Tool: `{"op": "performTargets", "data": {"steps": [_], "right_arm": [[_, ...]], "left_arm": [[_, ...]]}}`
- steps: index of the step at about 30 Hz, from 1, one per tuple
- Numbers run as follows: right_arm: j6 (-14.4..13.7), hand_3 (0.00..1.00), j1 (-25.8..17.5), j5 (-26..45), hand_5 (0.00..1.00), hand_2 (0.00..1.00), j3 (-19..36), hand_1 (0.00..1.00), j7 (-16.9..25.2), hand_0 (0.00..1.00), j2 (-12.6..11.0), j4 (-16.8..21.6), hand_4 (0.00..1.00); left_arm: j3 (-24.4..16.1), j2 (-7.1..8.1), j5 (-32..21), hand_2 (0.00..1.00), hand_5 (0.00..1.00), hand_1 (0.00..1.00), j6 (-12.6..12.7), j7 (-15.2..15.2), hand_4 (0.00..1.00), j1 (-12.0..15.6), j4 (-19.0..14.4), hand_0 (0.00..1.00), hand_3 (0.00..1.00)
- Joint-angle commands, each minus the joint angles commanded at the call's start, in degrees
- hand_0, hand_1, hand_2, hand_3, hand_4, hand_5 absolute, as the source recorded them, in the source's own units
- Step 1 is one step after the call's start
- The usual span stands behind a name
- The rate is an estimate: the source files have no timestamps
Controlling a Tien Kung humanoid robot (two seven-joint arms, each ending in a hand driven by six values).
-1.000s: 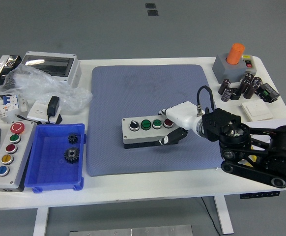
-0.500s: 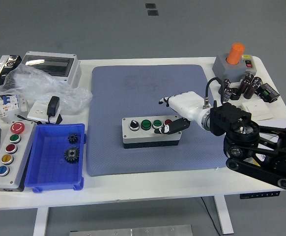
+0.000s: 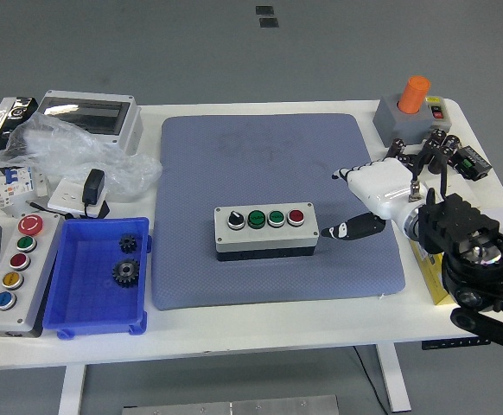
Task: Pick up the button,place it on the desk,press the button,press the button
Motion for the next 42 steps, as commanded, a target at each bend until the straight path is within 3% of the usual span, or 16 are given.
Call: {"op": "performTargets", "data": {"steps": [1, 6, 7, 28, 36, 42], "right_arm": [[0.1, 0.897, 0.2, 0.4, 0.061, 0.295, -0.4, 0.412, 0.0, 0.404, -0.2, 0.0, 0.423], [0.0, 0.897, 0.7, 1.7, 0.061, 0.295, -1.7, 0.412, 0.0, 0.404, 0.0, 0.0, 0.423], [-0.1, 0.903, 0.8, 1.9, 0.002, 0.248, -1.9, 0.356, 0.0, 0.412, 0.1, 0.0, 0.401], [-2.6, 0.906, 1.5, 4.0, 0.002, 0.231, -5.1, 0.343, 1.8, 0.415, 0.0, 0.0, 0.361], [-8.0, 0.906, -2.2, 10.9, 0.002, 0.231, 0.8, 0.343, 8.4, 0.413, -0.6, 0.0, 0.36], [-9.8, 0.904, -4.8, 16.8, 0.002, 0.233, 5.3, 0.352, 12.0, 0.415, -0.4, 0.0, 0.359]], "left_arm": [[0.0, 0.01, 0.0, 0.628, 0.372, 0.702, 0.0, 0.0, 0.575, 0.0, 0.0, 0.671, 0.637], [0.1, 0.03, 0.0, 0.628, 0.372, 0.702, -0.2, 0.1, 0.575, -0.1, 0.0, 0.671, 0.637], [0.2, 0.04, -0.1, 0.629, 0.371, 0.703, -0.2, 0.2, 0.577, -0.1, 0.0, 0.671, 0.638], [0.7, -0.05, -0.4, 0.63, 0.372, 0.704, -0.6, 0.5, 0.579, -0.1, 0.1, 0.671, 0.638], [1.1, -0.26, -0.7, 0.63, 0.372, 0.703, -0.6, 0.4, 0.58, 0.0, 0.1, 0.671, 0.639], [1.5, -0.24, -1.2, 0.63, 0.373, 0.703, -0.6, 0.4, 0.581, 0.1, 0.2, 0.671, 0.639]]}}
